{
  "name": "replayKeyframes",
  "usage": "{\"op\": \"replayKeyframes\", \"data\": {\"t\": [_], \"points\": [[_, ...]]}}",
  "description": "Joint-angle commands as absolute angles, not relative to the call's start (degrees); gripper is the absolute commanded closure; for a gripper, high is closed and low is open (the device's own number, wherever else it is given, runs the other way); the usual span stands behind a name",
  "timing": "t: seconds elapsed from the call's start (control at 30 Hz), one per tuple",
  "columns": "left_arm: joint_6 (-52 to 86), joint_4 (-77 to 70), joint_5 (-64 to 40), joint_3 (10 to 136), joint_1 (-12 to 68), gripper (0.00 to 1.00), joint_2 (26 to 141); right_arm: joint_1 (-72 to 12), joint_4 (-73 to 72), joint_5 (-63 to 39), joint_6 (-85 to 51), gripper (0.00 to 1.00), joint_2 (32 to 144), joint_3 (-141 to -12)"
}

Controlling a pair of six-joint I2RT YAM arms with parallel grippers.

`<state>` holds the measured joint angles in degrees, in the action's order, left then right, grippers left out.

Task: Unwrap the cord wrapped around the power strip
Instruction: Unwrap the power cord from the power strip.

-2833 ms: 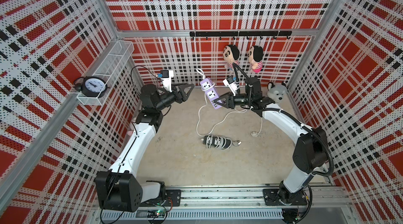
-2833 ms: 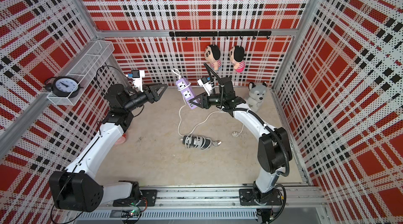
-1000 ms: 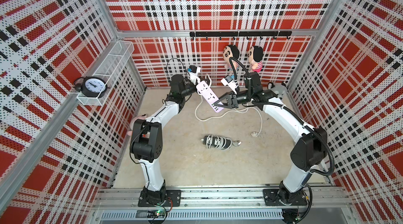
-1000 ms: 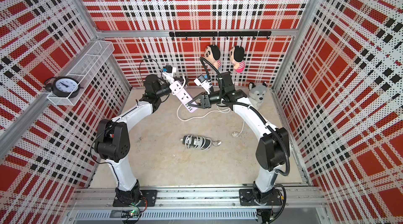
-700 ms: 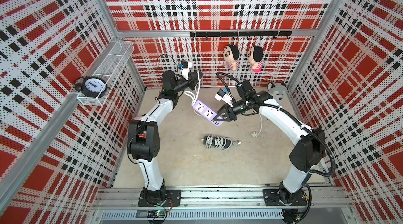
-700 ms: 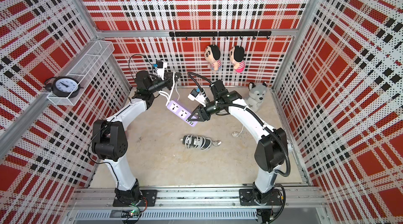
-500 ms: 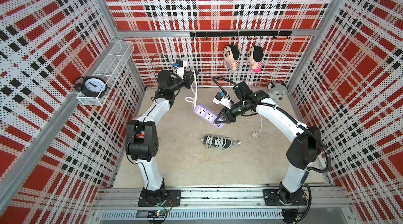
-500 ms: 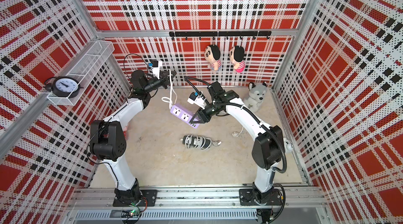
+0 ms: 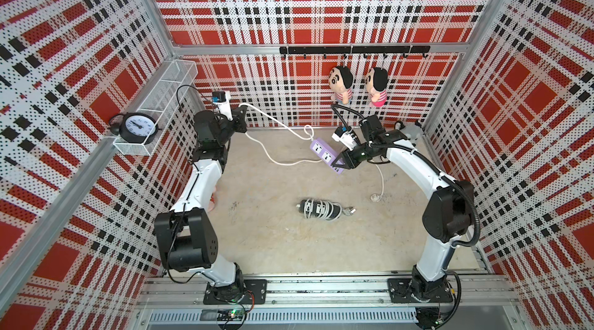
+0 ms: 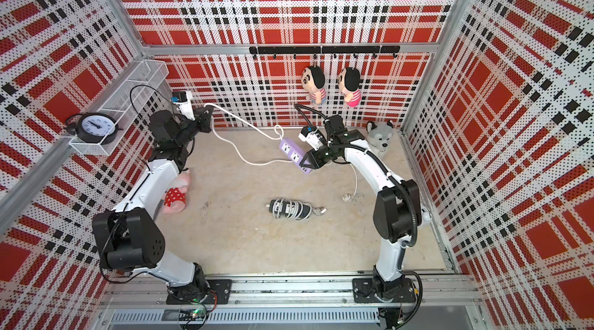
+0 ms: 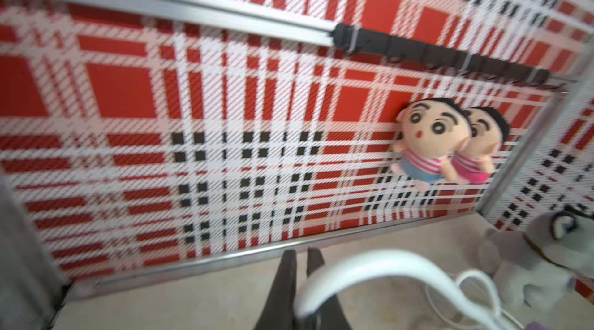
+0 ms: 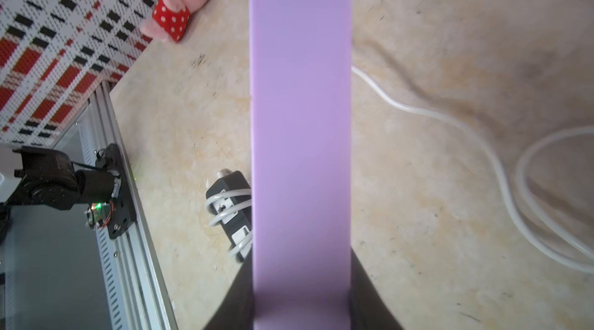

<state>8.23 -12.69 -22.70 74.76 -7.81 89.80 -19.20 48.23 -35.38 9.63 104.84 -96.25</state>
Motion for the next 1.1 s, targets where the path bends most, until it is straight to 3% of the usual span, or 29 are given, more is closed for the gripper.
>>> {"op": "replayKeyframes", "data": {"t": [0.0,0.2,0.33,0.37,0.47,0.53,0.73,0.9,1.07], "points": [[7.31,-9.44,-8.14,76.12,-10.10,1.00,87.85,-14.31,49.59,-32.22,4.34,1.00,100.56,-91.66],[11.42,-8.13,-2.00,76.37,-12.13,1.00,89.86,-9.52,47.42,-32.96,2.64,1.00,96.70,-87.16],[10.97,-8.22,-3.75,76.88,-9.16,0.99,92.10,-9.73,45.31,-38.23,1.96,1.00,95.15,-85.29],[10.61,-8.13,-4.38,77.06,-7.65,0.90,92.90,-10.07,45.11,-38.42,1.61,1.00,94.86,-85.04],[8.62,-7.01,-5.02,78.65,-3.02,0.31,95.46,-10.89,44.20,-39.79,0.68,1.00,94.06,-84.38],[8.00,-6.30,-6.35,80.13,-0.55,0.00,97.04,-11.05,43.87,-39.79,-0.15,1.00,93.52,-84.20],[7.56,-3.43,-9.07,84.07,4.00,0.02,98.14,-11.07,39.75,-40.99,-7.00,1.00,91.23,-82.09],[8.17,7.85,-14.54,86.32,4.18,0.02,95.81,-11.32,30.47,-40.08,-18.40,1.00,88.20,-77.34],[14.26,1.54,-24.90,71.89,7.50,0.02,84.77,-14.60,22.31,-39.50,-22.98,1.00,84.60,-73.40]]}}
